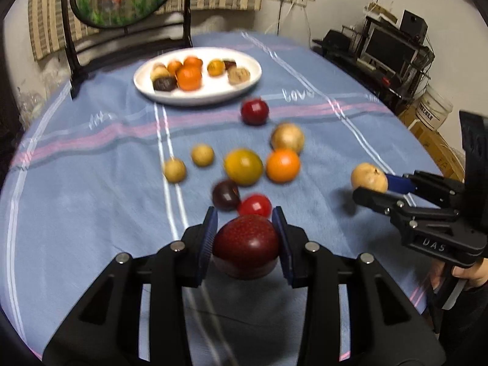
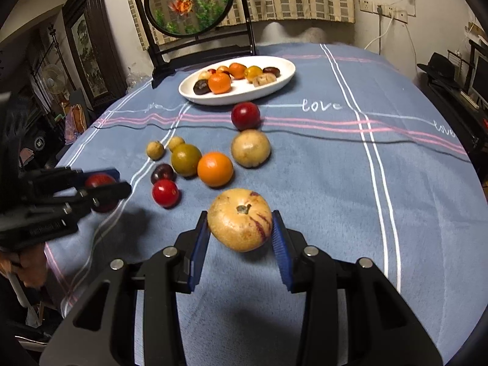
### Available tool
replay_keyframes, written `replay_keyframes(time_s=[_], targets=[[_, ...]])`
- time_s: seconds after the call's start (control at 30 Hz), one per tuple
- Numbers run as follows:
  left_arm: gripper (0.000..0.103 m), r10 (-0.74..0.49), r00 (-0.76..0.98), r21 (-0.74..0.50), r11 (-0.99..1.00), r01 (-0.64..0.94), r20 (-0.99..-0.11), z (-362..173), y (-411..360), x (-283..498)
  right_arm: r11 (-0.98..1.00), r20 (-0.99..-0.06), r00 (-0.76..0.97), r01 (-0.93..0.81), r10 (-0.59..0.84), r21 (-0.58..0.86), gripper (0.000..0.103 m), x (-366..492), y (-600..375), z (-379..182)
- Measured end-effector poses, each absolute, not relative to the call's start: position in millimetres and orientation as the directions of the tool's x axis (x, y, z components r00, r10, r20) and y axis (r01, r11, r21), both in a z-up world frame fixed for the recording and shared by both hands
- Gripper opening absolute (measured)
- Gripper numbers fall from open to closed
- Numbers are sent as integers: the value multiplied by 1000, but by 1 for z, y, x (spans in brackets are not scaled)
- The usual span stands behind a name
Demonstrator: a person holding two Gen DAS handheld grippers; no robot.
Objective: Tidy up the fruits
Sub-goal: 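Carry the red tomato and tan fruit over the white plate and open both grippers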
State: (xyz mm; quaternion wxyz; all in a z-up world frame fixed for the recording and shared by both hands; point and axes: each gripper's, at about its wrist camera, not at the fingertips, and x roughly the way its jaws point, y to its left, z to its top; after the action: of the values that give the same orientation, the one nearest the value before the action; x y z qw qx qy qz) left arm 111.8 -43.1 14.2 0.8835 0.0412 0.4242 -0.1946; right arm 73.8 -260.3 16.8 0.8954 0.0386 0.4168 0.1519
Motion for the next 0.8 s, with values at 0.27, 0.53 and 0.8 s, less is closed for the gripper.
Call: replay_keyframes(time_s=[0.27,0.53,0.8], targets=[[38,-290,623,-46,925,377,-726,50,-38,151,939,-697,636,-299,330,171,41,104,-247,48],[38,-283,642,-84,943,322,-712,64,-36,232,930,-643,694,-359,323,80,41,171,-222,84],[38,-234,621,-95,964,249,-748,46,-35,311,915,-686,635,-387,356,116,40,258,-200,61]])
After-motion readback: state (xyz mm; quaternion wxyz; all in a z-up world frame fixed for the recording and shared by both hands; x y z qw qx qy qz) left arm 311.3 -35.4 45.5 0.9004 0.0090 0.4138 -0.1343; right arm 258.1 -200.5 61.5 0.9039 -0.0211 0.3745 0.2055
